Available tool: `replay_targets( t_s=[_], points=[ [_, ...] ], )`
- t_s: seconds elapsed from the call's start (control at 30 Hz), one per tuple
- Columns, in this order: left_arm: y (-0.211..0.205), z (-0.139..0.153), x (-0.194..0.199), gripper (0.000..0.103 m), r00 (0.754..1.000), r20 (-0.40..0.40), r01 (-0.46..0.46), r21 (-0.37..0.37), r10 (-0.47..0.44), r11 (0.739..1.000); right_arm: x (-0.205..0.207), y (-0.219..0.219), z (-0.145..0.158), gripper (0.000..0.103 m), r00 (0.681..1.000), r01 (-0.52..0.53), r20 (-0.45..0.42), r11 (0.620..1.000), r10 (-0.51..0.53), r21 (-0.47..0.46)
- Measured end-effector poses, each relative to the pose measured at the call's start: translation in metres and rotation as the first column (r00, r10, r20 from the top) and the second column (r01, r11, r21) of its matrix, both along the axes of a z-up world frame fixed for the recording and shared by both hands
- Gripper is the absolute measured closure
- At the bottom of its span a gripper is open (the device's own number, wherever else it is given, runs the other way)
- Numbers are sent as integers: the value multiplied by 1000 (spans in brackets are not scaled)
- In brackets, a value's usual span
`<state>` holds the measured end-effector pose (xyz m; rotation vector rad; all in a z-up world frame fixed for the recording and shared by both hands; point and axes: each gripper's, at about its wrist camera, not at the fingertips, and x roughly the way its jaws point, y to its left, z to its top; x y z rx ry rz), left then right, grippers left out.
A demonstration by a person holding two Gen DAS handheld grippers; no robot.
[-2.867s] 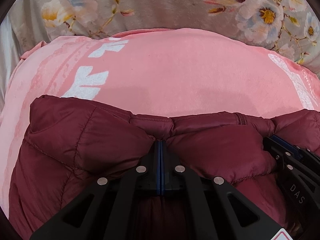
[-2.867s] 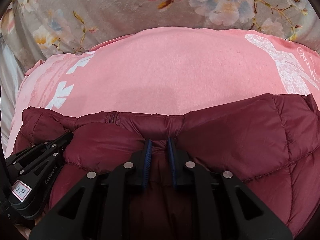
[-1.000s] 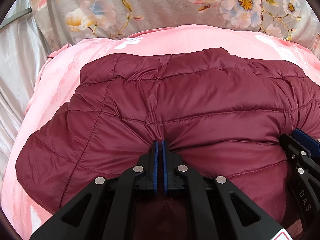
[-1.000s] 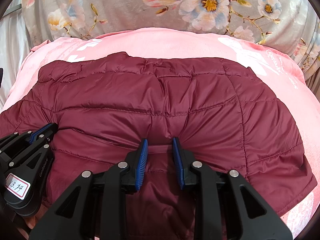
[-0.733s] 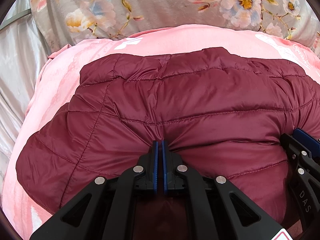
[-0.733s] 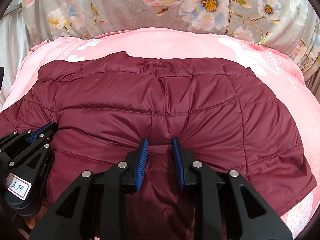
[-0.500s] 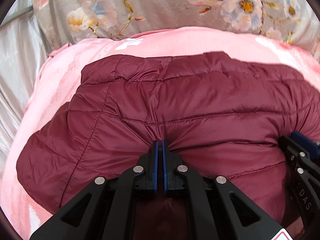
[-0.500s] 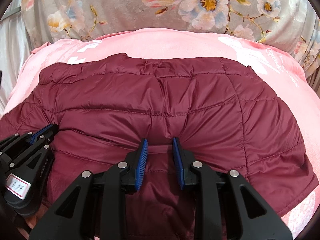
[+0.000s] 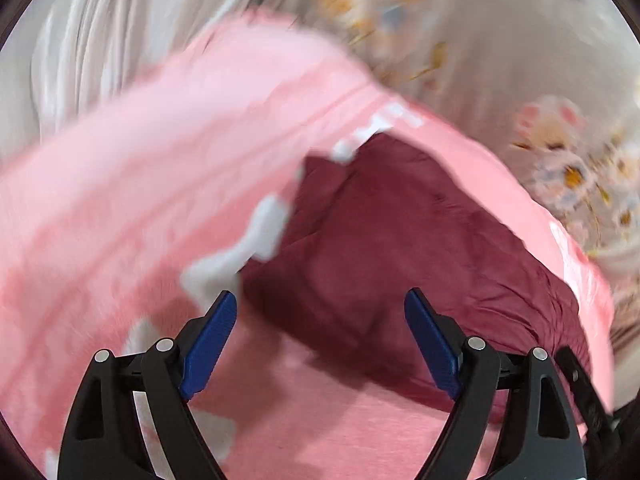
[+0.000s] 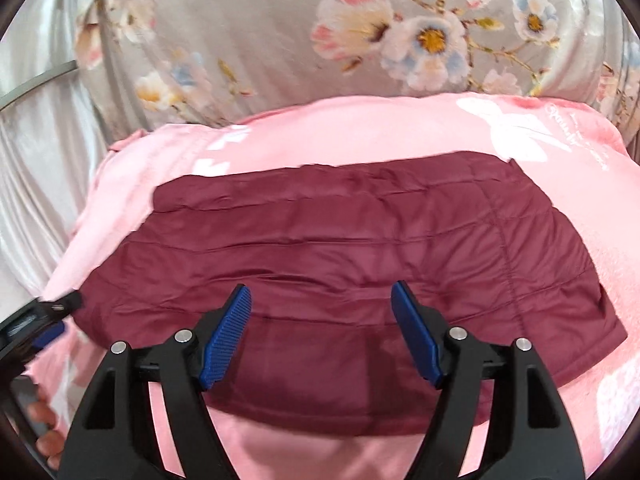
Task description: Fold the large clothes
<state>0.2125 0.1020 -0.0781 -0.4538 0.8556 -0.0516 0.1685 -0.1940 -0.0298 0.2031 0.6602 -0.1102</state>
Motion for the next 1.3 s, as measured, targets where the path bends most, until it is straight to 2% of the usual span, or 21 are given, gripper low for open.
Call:
replay_targets(
  t_s=[0.1,0.17,0.27,0.3,0.37,0.4,0.47,0.57,0.7,0.87,1.0,1.07,1.17,1.3],
  points=[
    [17,-22,12,20,998,-63,-1,-167,-10,986,1,13,-8,51,1000,-13,-28,1000,12,-17],
    [17,-25,7,20,999,-49,-12,-186,3,982,2,16,-15,71,998,-26,-54,1000,26,12],
    [11,-24,11,24,999,-32,24,-202,-31,979,5,20,-25,83,996,-40,-78,999,41,15],
    [8,-23,12,28,999,-27,32,-203,-38,979,6,22,-28,84,995,-45,-83,999,45,10],
    [-3,-20,15,53,997,-19,76,-183,-81,980,9,25,-34,85,994,-46,-95,999,46,2],
    [-8,-18,15,59,995,-11,91,-172,-95,981,10,25,-37,85,994,-47,-101,999,47,0],
    [-17,-8,11,83,992,21,122,-142,-121,982,13,26,-41,85,993,-45,-108,999,45,1],
    [-34,17,3,92,985,87,155,-72,-148,985,16,27,-44,85,991,-45,-124,999,44,-4],
    [-56,61,-15,94,959,188,219,-22,-211,975,21,25,-45,85,989,-53,-135,999,54,7],
    [-89,116,-36,94,903,278,334,28,-329,942,-1,-1,-26,86,991,-54,-118,988,71,146],
    [-123,139,-45,94,864,292,413,55,-410,909,-11,-12,-33,86,986,-59,-140,974,92,220],
    [-148,147,-54,94,837,295,457,86,-461,885,-12,-15,-39,86,984,-66,-147,967,104,244],
    [-182,158,-69,94,799,303,496,155,-519,855,-25,-30,-29,86,985,-76,-123,947,120,313],
    [-212,164,-79,94,763,294,543,192,-576,817,-56,-57,-15,86,991,-41,-111,960,74,277]
  ],
)
